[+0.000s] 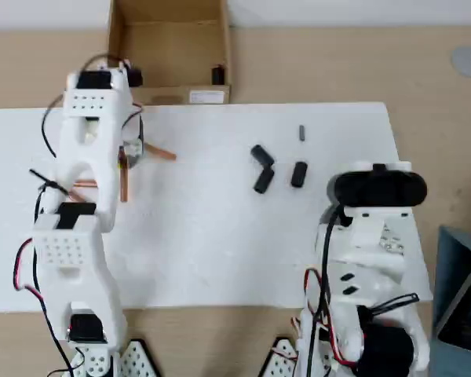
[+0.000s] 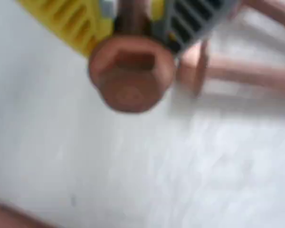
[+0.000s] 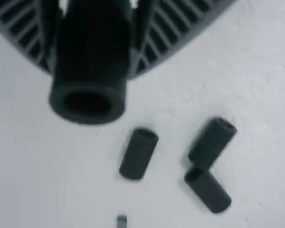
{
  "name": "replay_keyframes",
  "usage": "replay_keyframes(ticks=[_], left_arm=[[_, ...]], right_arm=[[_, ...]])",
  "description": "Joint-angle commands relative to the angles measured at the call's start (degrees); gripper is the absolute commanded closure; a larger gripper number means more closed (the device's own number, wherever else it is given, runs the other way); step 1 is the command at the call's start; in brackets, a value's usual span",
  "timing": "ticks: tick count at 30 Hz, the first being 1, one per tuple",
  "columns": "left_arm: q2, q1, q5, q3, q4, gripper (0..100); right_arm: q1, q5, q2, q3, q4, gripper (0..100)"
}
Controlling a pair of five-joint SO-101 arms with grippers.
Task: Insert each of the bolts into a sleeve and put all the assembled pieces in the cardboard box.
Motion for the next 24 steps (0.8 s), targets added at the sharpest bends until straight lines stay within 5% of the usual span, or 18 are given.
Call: replay_keyframes(ticks=[1,16,24], left_arm=[[-9.19,0.88,0.18,-3.87,3.25,99],[-51.56,6.15,0.18,29.27,2.20,99],[-74.95,6.24,0.35,56.18,-16.44,99]], right_arm=[[0.31,0.00,-0.22,-3.47,0.44,98.9],[0.22,0.09,-0.13,-3.12,3.16,98.9],[0.22,0.00,-0.13,2.59,-5.63,98.9]])
